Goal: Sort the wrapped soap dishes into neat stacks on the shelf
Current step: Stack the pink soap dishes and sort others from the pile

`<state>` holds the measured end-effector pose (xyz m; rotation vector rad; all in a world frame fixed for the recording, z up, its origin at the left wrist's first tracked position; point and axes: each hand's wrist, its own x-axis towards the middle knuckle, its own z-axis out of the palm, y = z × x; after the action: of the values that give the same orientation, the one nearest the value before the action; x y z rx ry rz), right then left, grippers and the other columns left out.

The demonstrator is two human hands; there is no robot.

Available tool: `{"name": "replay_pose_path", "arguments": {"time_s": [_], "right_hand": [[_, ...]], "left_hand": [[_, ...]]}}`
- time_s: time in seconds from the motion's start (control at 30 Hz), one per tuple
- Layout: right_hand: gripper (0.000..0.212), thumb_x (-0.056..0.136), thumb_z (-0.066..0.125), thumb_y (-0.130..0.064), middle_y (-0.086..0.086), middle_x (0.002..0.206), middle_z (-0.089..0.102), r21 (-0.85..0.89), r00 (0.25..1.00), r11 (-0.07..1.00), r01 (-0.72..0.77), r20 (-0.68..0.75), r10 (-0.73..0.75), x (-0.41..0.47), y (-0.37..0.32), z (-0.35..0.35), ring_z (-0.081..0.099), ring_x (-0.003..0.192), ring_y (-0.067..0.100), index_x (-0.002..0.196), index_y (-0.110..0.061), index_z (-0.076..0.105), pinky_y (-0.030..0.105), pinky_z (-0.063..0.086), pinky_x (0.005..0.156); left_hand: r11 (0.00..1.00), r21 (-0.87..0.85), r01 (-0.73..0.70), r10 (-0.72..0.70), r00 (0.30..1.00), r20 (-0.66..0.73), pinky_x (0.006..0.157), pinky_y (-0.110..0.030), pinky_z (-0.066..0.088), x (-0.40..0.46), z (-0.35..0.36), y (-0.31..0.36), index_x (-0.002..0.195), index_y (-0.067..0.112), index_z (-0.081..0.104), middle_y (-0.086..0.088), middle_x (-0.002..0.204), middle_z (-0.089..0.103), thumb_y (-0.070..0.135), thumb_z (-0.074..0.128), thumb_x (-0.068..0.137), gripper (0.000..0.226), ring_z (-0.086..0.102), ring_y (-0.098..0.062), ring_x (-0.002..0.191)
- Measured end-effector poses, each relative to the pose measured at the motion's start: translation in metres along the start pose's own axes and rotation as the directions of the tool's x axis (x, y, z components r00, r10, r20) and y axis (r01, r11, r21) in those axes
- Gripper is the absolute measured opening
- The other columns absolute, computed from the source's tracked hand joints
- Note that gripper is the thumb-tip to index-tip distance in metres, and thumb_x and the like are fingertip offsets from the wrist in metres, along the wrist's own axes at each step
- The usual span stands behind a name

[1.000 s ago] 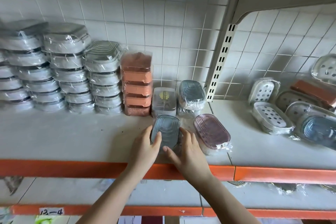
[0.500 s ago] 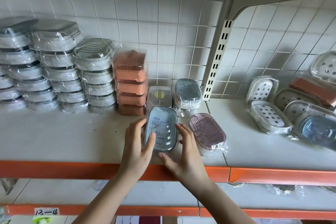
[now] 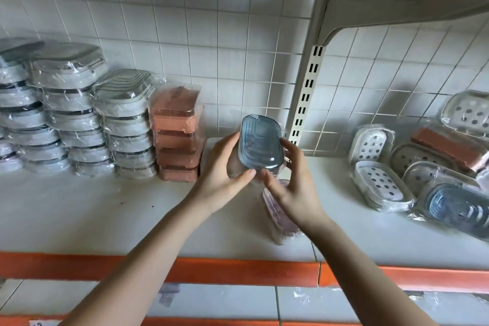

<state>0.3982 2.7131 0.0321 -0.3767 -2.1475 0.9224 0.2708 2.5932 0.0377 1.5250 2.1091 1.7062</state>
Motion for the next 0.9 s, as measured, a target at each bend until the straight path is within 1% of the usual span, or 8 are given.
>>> {"name": "replay_pose_path", "arguments": {"time_s": [0.1,0.17,0.3,0.47,0.5,0.63,0.77,0.9], "right_hand": [[0.065,0.087,0.065,-0.040,0.000,0.136,0.046,-0.074,0.997,0.997,-0.029,0.070,0.035,0.018,0.005,-0.010,0.043,0.127,0.013,0.138,-0.012,0.037,0.019,0.033,0.103],[0.063,0.088,0.064,-0.036,0.005,0.137,0.045,-0.126,0.995,0.992,-0.027,0.093,0.039,0.028,0.010,-0.012,0.041,0.128,0.016,0.139,-0.009,0.037,0.014,0.028,0.100],[0.058,0.089,0.063,-0.029,0.009,0.138,0.046,-0.148,0.990,0.988,-0.053,0.123,0.071,0.046,0.019,-0.014,0.043,0.128,0.019,0.138,-0.007,0.039,0.016,0.028,0.097],[0.052,0.090,0.061,-0.024,0.008,0.135,0.049,-0.170,0.983,0.982,-0.079,0.152,0.105,0.060,0.027,-0.013,0.046,0.125,0.019,0.135,-0.008,0.041,0.015,0.029,0.092],[0.052,0.090,0.060,-0.025,0.008,0.135,0.050,-0.175,0.981,0.981,-0.080,0.159,0.108,0.062,0.028,-0.012,0.046,0.124,0.020,0.135,-0.009,0.041,0.016,0.030,0.092],[0.052,0.090,0.060,-0.026,0.008,0.134,0.050,-0.171,0.978,0.981,-0.089,0.171,0.118,0.065,0.032,-0.009,0.046,0.123,0.022,0.136,-0.010,0.040,0.024,0.034,0.096],[0.053,0.089,0.060,-0.027,0.008,0.134,0.049,-0.173,0.977,0.978,-0.117,0.157,0.145,0.066,0.035,-0.005,0.046,0.122,0.024,0.136,-0.011,0.040,0.027,0.036,0.097],[0.053,0.087,0.062,-0.025,0.010,0.134,0.049,-0.179,0.976,0.974,-0.138,0.144,0.165,0.070,0.037,-0.003,0.046,0.123,0.025,0.134,-0.008,0.041,0.028,0.035,0.099]], "left_hand": [[0.993,-0.070,0.091,-0.087,0.994,0.058,0.110,-0.038,0.035,0.018,0.007,-0.002,0.140,0.016,0.035,0.012,0.129,0.040,0.021,0.067,0.075,0.073,0.042,-0.014,0.130],[0.987,-0.057,0.147,-0.142,0.986,0.084,0.109,-0.043,0.036,0.027,0.012,-0.008,0.141,0.013,0.036,0.007,0.132,0.040,0.015,0.070,0.077,0.073,0.043,-0.018,0.130],[0.964,-0.066,0.256,-0.253,0.966,0.057,0.104,-0.044,0.042,0.041,0.022,-0.018,0.141,0.020,0.037,-0.004,0.139,0.047,0.042,0.068,0.065,0.086,0.050,-0.019,0.124],[0.938,-0.136,0.319,-0.322,0.947,-0.004,0.103,-0.043,0.043,0.046,0.037,-0.027,0.137,0.019,0.041,-0.005,0.133,0.053,0.043,0.068,0.062,0.083,0.053,-0.018,0.121],[0.938,-0.131,0.320,-0.325,0.945,-0.023,0.103,-0.043,0.043,0.046,0.038,-0.028,0.137,0.018,0.041,-0.005,0.134,0.052,0.041,0.069,0.064,0.082,0.053,-0.018,0.121],[0.958,-0.056,0.282,-0.286,0.952,-0.108,0.106,-0.030,0.036,0.048,0.043,-0.031,0.135,0.010,0.045,-0.006,0.134,0.052,0.008,0.070,0.080,0.061,0.048,-0.014,0.120],[0.964,-0.012,0.264,-0.263,0.954,-0.144,0.107,-0.035,0.036,0.050,0.046,-0.034,0.134,0.008,0.045,-0.009,0.134,0.053,0.006,0.069,0.080,0.059,0.049,-0.020,0.124],[0.960,0.062,0.274,-0.262,0.952,-0.156,0.106,-0.033,0.036,0.053,0.050,-0.035,0.136,0.007,0.043,-0.010,0.134,0.053,0.006,0.067,0.082,0.058,0.049,-0.021,0.124]]}}
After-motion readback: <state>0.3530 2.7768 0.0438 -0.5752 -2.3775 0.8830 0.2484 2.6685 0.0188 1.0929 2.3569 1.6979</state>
